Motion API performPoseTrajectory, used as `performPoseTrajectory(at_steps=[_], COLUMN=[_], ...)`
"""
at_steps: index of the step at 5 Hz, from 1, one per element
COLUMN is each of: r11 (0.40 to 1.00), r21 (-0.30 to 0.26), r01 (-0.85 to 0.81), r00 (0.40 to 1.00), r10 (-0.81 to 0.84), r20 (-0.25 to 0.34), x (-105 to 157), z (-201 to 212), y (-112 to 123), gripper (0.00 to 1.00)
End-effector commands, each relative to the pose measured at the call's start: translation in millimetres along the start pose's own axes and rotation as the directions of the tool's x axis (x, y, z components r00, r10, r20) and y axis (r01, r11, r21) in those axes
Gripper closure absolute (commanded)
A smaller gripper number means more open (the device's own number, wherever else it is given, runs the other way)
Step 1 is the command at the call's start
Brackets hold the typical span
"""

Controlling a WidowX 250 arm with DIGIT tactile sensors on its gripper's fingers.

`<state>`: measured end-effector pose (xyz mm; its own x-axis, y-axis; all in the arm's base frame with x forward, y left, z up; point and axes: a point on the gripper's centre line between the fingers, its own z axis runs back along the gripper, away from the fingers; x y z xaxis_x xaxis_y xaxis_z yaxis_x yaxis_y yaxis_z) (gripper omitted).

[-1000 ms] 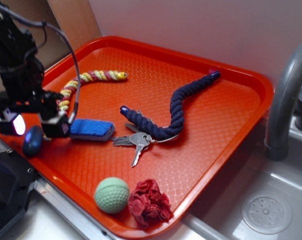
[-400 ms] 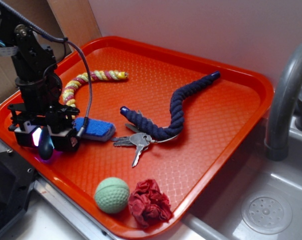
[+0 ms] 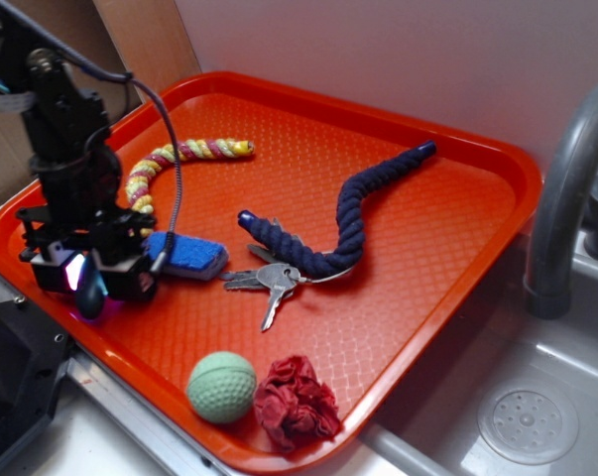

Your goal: Grab the plastic pickle.

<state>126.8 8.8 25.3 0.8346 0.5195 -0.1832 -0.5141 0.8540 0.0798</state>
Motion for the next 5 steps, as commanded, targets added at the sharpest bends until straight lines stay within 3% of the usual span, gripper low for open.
performPoseTrajectory(at_steps=[1,2,3,4,5], r11=[0.989,0.998,0.995,0.993,0.99], r21=[-0.136,-0.048,0.064,0.091,0.088], r01=[0.058,0.049,0.074,0.073,0.11], r00=[0.956,0.936,0.942,0.945,0.929], r10=[-0.016,-0.029,-0.091,-0.098,-0.134], r20=[0.294,0.352,0.322,0.312,0.345], x=[14,31,48,53,52], z=[104,158,189,192,185], y=[17,-10,-37,-42,-41], gripper=[1.0,1.0,1.0,1.0,1.0])
